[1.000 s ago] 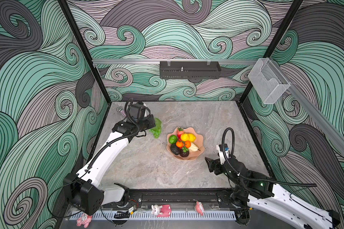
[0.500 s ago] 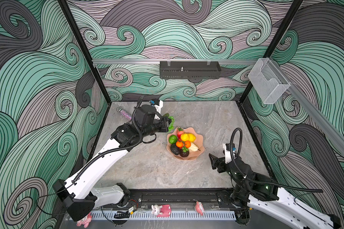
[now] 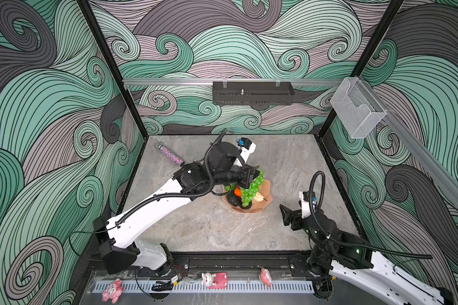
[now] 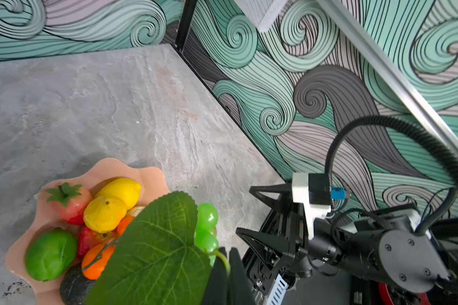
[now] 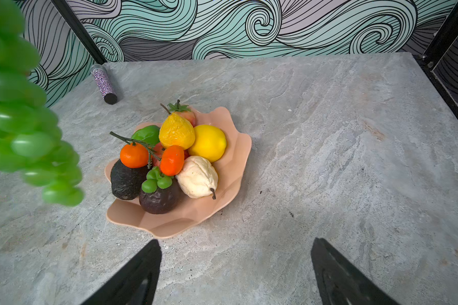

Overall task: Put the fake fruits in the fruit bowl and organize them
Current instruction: 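Lower the green grapes over the fruits in the bowl with the left gripper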

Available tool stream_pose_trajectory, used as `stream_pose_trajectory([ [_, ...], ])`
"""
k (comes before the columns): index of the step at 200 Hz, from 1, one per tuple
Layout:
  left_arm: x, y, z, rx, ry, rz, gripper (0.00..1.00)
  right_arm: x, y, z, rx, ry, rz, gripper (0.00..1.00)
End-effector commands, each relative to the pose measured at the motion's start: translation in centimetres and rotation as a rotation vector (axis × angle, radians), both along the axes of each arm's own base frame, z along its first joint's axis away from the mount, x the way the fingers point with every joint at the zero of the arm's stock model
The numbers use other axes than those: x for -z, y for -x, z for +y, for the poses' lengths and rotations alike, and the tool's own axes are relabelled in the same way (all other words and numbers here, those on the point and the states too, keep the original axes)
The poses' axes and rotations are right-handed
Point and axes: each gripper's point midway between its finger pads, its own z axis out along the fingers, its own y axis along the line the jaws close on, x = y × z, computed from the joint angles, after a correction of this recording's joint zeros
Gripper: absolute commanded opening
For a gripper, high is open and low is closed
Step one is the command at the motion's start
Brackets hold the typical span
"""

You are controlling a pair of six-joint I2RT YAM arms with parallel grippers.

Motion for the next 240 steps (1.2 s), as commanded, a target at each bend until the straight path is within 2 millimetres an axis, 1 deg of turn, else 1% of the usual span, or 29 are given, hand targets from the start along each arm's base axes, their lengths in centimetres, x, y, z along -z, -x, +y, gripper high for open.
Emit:
stream_pose_trajectory([
  [1, 0.3, 0.7, -1.5, 0.053, -0.041, -0.034, 0.00, 0.8, 0.1, -0.4, 0.019, 0.005, 0.019, 0.90],
  [19, 1.5, 0.7, -2.2, 0.068, -0.072, -0.025, 0.00, 1.0, 0.1, -0.4, 0.018, 0.002, 0.025, 0.90],
  [69, 5.5, -0.5, -3.2, 0.050, -0.164, 0.006, 0.00, 0.9, 0.2, -0.5, 0.022, -0.006, 0.025, 0.90],
  [97, 7.1, -0.8, -3.5, 0.053, -0.191, 0.019, 0.00, 1.0, 0.3, -0.6, 0.021, -0.011, 0.026, 0.91],
  [130, 7.7, -0.8, -3.4, 0.046, -0.199, 0.019, 0.00, 1.1, 0.3, -0.6, 0.021, -0.007, 0.030, 0.91],
  [152, 7.6, -1.2, -2.7, 0.014, -0.213, -0.005, 0.00, 1.1, 0.3, -0.6, 0.023, -0.007, 0.031, 0.91],
  [167, 7.7, -1.9, -2.1, -0.020, -0.245, -0.035, 0.00, 1.1, 0.3, -0.6, 0.025, -0.007, 0.031, 0.91],
  [207, 9.4, -2.5, -1.9, -0.031, -0.315, -0.046, 0.00, 1.1, 0.3, -0.6, 0.023, -0.009, 0.033, 0.91],
  [240, 9.9, -3.3, -1.7, -0.056, -0.350, -0.065, 0.00, 1.2, 0.3, -0.6, 0.019, -0.008, 0.035, 0.91],
])
